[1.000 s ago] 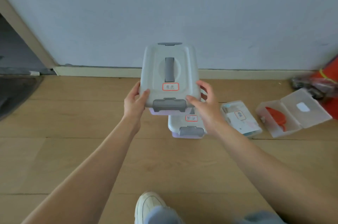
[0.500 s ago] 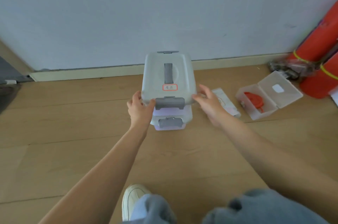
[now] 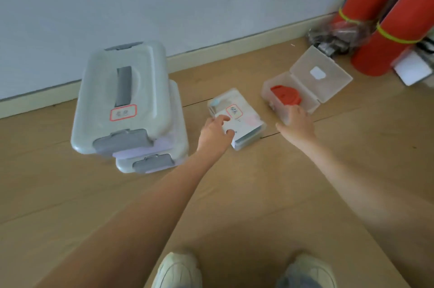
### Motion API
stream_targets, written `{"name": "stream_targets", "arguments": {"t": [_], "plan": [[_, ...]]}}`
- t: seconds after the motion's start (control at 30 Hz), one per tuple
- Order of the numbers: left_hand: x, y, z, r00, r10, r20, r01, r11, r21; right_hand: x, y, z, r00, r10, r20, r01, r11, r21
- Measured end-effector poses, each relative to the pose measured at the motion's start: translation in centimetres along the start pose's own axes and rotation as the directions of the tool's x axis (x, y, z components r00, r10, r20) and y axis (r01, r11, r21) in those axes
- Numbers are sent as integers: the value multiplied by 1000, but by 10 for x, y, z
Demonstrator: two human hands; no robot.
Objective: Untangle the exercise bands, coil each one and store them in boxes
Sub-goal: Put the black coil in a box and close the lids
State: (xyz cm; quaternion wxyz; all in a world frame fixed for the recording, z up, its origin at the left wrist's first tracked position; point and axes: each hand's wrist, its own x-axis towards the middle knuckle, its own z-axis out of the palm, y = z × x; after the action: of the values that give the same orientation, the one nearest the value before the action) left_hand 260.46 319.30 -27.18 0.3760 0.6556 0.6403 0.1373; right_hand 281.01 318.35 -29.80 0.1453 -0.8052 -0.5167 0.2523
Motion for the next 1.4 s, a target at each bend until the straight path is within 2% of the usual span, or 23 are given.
{"name": "stream_targets", "arguments": {"t": [0.07,0.13,0.2,0.27,0.33,0.4,0.43,0.47,0.5,0.53,0.57,0.63,0.7,0.73,0.77,0.83,0.9,0.93,1.0,1.07,1.17,1.27,1.4], "plan": [[34,8,25,997,22,70,-27,997,70,31,21,9,1000,11,-23,-16,980,-198],[55,12,47,984,76,159,-112,966,232,47,31,18,999,31,-31,-38,960,-276],[64,9,62,957,108,270,-213,891,400,47,31,29,998,-4,-63,-14,960,-281],[64,0,72,933,81,352,-252,843,476,28,25,44,999,-24,-37,15,974,-225],[62,-14,73,925,114,362,-305,790,531,-2,18,56,999,-49,17,51,981,-189],[59,-28,64,913,174,369,-380,693,612,-21,18,55,994,-104,25,107,973,-205],[56,-33,60,902,181,393,-410,647,643,-25,20,46,986,-160,-45,147,967,-207],[54,-37,56,896,179,406,-423,621,659,-26,22,35,957,-226,-182,188,960,-205],[52,-39,54,896,184,404,-426,615,664,-21,23,21,900,-282,-333,213,950,-230],[50,-38,52,898,194,394,-424,619,661,-13,26,8,837,-315,-447,202,938,-282],[49,-33,52,901,208,380,-420,633,650,-3,30,-5,824,-307,-476,155,930,-333],[49,-18,59,902,244,356,-421,678,602,17,41,-26,933,-106,-345,-21,938,-345],[45,2,74,906,260,335,-406,757,512,30,49,-38,969,133,-209,-185,950,-253],[44,11,82,916,253,311,-374,818,437,31,50,-38,969,132,-210,-181,956,-232],[42,18,88,934,228,274,-315,888,336,29,47,-38,969,50,-243,-107,968,-227],[41,30,94,973,113,202,-127,990,59,20,34,-31,948,-160,-274,126,982,-137],[42,33,96,984,-28,176,64,977,-204,11,24,-16,957,-269,-106,263,963,-67],[42,32,95,985,-67,159,107,960,-258,6,22,-5,967,-253,13,253,962,-98],[40,28,93,994,-31,108,53,977,-209,0,25,18,987,-92,135,116,975,-187],[36,21,95,993,68,101,-60,995,-74,-2,26,33,994,16,112,1,989,-149],[40,16,95,989,63,131,-58,998,-36,4,18,45,998,47,50,-42,994,-102],[49,15,87,987,12,161,-10,1000,-8,7,10,49,993,94,72,-90,994,-55],[57,29,83,992,-10,127,15,999,-38,8,21,46,995,65,71,-57,992,-110]]}}
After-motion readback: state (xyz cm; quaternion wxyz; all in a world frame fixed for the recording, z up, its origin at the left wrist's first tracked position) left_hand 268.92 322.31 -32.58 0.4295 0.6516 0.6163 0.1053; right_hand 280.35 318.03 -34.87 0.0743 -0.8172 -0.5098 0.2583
